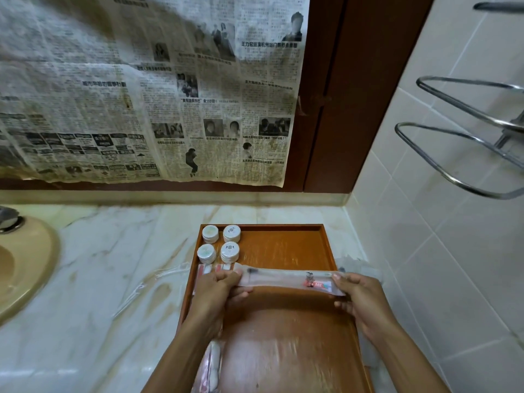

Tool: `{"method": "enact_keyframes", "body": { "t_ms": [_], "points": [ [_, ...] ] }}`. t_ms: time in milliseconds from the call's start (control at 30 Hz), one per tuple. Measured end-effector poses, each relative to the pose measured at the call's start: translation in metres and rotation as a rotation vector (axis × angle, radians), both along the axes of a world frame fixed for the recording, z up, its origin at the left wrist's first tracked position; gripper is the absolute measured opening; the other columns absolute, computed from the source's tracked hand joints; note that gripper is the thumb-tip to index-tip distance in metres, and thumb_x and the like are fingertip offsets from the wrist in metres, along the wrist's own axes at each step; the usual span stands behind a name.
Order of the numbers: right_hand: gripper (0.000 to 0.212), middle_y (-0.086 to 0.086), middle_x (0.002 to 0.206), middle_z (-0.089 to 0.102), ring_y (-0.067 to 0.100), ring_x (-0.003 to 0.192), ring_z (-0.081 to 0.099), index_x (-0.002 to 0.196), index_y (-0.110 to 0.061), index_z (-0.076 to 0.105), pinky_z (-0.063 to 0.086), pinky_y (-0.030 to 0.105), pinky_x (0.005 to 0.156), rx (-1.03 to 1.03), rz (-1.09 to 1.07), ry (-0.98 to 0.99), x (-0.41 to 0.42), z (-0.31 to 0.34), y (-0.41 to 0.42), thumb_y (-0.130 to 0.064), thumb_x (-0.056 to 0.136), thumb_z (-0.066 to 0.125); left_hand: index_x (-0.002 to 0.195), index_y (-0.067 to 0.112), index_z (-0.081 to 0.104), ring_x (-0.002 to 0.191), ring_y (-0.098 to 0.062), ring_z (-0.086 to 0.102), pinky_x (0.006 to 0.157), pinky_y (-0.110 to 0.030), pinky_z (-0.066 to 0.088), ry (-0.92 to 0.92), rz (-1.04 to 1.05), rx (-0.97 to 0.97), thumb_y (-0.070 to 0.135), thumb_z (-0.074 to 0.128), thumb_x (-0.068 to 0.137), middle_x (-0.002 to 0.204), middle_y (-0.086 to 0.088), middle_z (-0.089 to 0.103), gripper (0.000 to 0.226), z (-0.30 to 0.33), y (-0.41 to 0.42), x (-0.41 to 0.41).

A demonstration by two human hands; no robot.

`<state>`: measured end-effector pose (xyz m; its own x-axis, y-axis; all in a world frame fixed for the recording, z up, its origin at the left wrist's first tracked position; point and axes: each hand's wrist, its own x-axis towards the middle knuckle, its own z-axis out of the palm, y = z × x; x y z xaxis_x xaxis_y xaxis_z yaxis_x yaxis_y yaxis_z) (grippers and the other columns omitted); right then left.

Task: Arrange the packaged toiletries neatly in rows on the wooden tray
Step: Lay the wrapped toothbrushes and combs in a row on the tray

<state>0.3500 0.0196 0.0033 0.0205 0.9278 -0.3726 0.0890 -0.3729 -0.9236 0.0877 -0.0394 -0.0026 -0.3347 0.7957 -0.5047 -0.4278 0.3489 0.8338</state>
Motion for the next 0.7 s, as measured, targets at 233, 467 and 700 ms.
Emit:
{"method": "enact_keyframes", "body": {
  "t_ms": [233,467,700],
  "points": [
    [0.012,0.003,0.083,0.073,0.017,0.075,0.067,0.077,-0.016,0.074,0.05,0.024,0.053,0.191,0.035,-0.311,-0.015,0.004,0.082,-0.021,0.088,0.071,0.062,0.011,0.07,0.054,-0.015,0.062,0.048,-0.024,0.042,0.832,-0.141,-0.041,0.022,0.071,0.085,0.057,-0.005,0.066,0.025,0.016,0.073,-0.021],
    [0.02,-0.003,0.069,0.07,0.009,0.066,0.064,0.065,-0.01,0.073,0.056,0.03,0.061,0.236,0.155,-0.735,-0.028,-0.013,0.163,-0.014,0.083,0.069,0.075,0.009,0.065,0.068,-0.02,0.063,0.055,-0.028,0.049,1.321,-0.409,-0.238,0.026,0.069,0.083,0.07,-0.006,0.064,0.019,0.021,0.151,-0.023],
    [0.015,0.001,0.081,0.067,0.014,0.072,0.062,0.072,-0.012,0.073,0.058,0.031,0.066,0.316,0.297,-1.042,-0.039,-0.029,0.188,-0.014,0.085,0.066,0.078,0.017,0.039,0.081,-0.024,0.055,0.062,-0.029,0.04,1.61,-0.605,-0.271,0.05,0.063,0.084,0.084,-0.002,0.053,0.041,-0.004,0.187,-0.031]
  ]
}}
